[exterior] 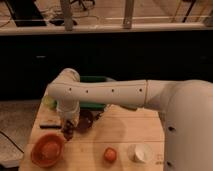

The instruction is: Place grapes in red bowl

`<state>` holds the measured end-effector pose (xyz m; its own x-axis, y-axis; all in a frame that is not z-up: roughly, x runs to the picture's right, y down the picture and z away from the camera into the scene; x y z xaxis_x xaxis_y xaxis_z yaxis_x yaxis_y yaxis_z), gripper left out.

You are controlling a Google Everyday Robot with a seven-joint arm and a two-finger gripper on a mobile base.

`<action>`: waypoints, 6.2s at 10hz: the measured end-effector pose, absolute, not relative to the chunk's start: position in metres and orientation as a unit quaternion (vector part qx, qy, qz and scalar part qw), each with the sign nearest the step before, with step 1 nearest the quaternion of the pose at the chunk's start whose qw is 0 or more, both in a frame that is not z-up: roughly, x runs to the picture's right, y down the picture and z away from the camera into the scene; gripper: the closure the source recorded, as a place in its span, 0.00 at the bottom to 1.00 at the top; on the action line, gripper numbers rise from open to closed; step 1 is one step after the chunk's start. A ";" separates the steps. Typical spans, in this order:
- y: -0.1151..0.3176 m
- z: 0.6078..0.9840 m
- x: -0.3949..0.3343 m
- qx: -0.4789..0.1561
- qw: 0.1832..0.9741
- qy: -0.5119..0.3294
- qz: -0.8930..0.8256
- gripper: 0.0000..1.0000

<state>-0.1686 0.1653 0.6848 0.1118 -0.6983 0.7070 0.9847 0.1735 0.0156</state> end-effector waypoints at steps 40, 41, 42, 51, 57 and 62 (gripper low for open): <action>0.171 0.727 -0.170 -0.252 0.691 -0.307 -0.605 1.00; 0.171 0.728 -0.171 -0.252 0.690 -0.307 -0.605 1.00; 0.171 0.728 -0.170 -0.252 0.689 -0.307 -0.606 1.00; 0.166 0.731 -0.169 -0.252 0.688 -0.314 -0.604 1.00; 0.163 0.731 -0.168 -0.251 0.689 -0.319 -0.600 1.00; 0.162 0.732 -0.164 -0.251 0.693 -0.322 -0.593 0.93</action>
<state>-0.1643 0.1617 0.7325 0.0878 -0.6608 0.7454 0.9850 0.1692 0.0339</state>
